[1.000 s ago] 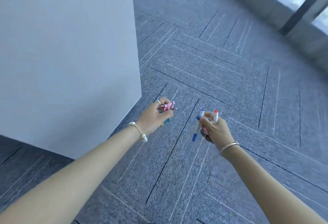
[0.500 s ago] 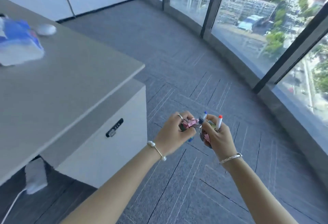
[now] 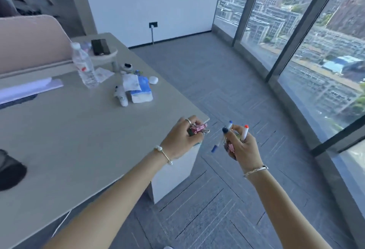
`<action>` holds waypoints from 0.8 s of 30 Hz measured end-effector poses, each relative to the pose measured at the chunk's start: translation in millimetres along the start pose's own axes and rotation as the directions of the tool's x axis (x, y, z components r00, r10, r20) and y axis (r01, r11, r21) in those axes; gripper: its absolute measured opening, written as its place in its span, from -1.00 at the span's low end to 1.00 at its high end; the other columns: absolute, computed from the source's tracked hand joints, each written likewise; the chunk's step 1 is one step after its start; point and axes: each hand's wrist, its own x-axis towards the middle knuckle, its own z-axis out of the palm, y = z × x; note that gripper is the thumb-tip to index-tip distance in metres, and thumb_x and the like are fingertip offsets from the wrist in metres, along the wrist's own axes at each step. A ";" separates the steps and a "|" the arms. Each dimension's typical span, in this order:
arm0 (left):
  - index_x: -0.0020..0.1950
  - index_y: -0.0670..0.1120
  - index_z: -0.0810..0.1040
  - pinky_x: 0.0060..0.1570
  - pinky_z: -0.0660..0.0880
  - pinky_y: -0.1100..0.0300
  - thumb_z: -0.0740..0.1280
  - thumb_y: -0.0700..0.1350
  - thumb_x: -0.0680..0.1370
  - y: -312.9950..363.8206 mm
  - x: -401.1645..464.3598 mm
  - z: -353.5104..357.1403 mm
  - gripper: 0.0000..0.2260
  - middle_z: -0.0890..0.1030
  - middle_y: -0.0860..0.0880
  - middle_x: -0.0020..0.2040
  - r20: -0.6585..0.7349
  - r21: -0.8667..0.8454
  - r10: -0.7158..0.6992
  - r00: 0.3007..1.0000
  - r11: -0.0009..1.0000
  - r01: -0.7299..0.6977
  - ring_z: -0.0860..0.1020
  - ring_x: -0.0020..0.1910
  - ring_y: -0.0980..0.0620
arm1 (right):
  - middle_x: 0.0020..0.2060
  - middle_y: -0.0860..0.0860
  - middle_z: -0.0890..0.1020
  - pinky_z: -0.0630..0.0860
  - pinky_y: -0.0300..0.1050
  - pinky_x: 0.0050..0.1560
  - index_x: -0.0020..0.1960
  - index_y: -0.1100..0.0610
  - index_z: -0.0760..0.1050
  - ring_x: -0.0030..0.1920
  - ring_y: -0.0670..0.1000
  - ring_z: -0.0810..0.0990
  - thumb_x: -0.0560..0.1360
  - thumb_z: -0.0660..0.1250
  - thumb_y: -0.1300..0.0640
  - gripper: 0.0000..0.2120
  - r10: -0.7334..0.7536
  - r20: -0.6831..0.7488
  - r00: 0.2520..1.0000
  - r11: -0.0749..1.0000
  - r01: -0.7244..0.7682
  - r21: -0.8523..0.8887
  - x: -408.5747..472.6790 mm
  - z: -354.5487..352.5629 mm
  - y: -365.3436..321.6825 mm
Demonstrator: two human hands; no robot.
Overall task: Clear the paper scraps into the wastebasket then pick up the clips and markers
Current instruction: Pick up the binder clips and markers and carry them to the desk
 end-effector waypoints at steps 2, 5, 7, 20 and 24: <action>-0.24 0.17 0.35 -0.28 0.26 0.47 0.28 -0.04 0.35 -6.4 -19.4 -29.3 -0.87 0.44 -0.08 -0.19 -0.063 0.020 -0.040 0.997 0.999 0.041 0.40 -0.26 0.17 | -0.59 -0.01 0.38 0.22 -0.31 -0.57 -0.18 0.09 0.50 -0.54 0.00 0.32 0.49 0.27 0.15 -0.91 -0.023 0.063 0.998 1.000 0.024 0.000 -7.2 25.1 -9.5; -0.26 0.17 0.38 -0.28 0.30 0.37 0.29 -0.04 0.37 -22.1 -54.7 -70.8 -0.88 0.46 -0.13 -0.15 -0.123 0.048 -0.115 0.986 0.991 0.122 0.43 -0.22 0.09 | -0.56 0.05 0.37 0.20 -0.30 -0.58 -0.20 0.11 0.49 -0.56 -0.01 0.30 0.50 0.26 0.18 -0.89 -0.059 0.152 0.987 0.998 0.060 -0.006 -19.9 68.6 -21.3; -0.24 0.11 0.41 -0.28 0.32 0.30 0.30 -0.10 0.39 -30.4 -78.3 -98.1 -0.88 0.46 -0.15 -0.15 -0.157 0.048 -0.159 0.975 0.985 0.168 0.43 -0.22 0.06 | -0.56 0.03 0.34 0.19 -0.31 -0.59 -0.24 0.11 0.47 -0.57 -0.02 0.29 0.51 0.25 0.20 -0.85 -0.073 0.212 0.974 0.997 0.073 0.004 -28.2 99.7 -26.9; -0.18 0.07 0.44 -0.23 0.29 0.45 0.27 -0.05 0.35 -148.0 -199.3 -331.6 -0.93 0.44 -0.10 -0.19 -0.519 0.109 -0.272 0.810 0.919 0.379 0.40 -0.20 0.10 | -0.50 0.08 0.30 0.16 -0.34 -0.60 -0.24 0.07 0.45 -0.55 -0.03 0.27 0.51 0.23 0.21 -0.83 -0.011 0.485 0.875 0.999 0.028 -0.028 -45.4 371.4 -46.8; -0.10 0.00 0.47 -0.17 0.37 0.26 0.32 -0.12 0.40 -188.6 -215.9 -369.1 -0.89 0.39 -0.09 -0.14 -0.533 0.125 -0.336 0.777 0.877 0.465 0.44 -0.20 0.01 | -0.53 0.02 0.31 0.16 -0.31 -0.61 -0.23 0.05 0.47 -0.51 0.01 0.29 0.50 0.25 0.20 -0.86 0.016 0.502 0.865 0.999 0.000 -0.033 -38.7 431.9 -47.6</action>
